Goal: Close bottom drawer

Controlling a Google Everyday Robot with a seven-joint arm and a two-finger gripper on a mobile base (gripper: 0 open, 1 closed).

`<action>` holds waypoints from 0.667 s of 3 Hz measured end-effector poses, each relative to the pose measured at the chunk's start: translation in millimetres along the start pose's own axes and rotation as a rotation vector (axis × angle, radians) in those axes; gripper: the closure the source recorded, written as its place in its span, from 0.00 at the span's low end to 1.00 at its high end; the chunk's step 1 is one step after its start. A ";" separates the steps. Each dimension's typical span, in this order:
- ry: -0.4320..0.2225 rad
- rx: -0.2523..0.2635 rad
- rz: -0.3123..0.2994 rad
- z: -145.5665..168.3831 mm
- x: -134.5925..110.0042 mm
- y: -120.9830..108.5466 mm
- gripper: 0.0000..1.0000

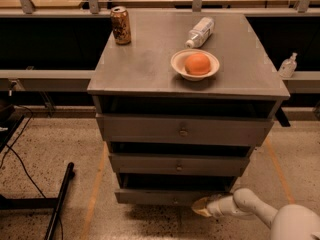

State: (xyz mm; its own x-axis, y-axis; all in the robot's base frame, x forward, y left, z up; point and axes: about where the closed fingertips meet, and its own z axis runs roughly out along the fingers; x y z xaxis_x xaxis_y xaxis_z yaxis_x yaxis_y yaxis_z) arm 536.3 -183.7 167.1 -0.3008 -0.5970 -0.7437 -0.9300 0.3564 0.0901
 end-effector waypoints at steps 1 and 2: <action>-0.030 0.034 -0.018 8.8 -20.5 -27.6 1.00; -0.036 0.041 -0.019 9.0 -22.3 -31.0 1.00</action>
Offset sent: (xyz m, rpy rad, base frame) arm 0.1055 0.0146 0.0186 0.0397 -0.1307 -0.0719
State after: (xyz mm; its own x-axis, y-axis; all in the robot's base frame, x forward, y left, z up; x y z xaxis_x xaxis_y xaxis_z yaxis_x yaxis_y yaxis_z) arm 573.8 -175.0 174.9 -0.2742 -0.5781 -0.7685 -0.9261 0.3742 0.0490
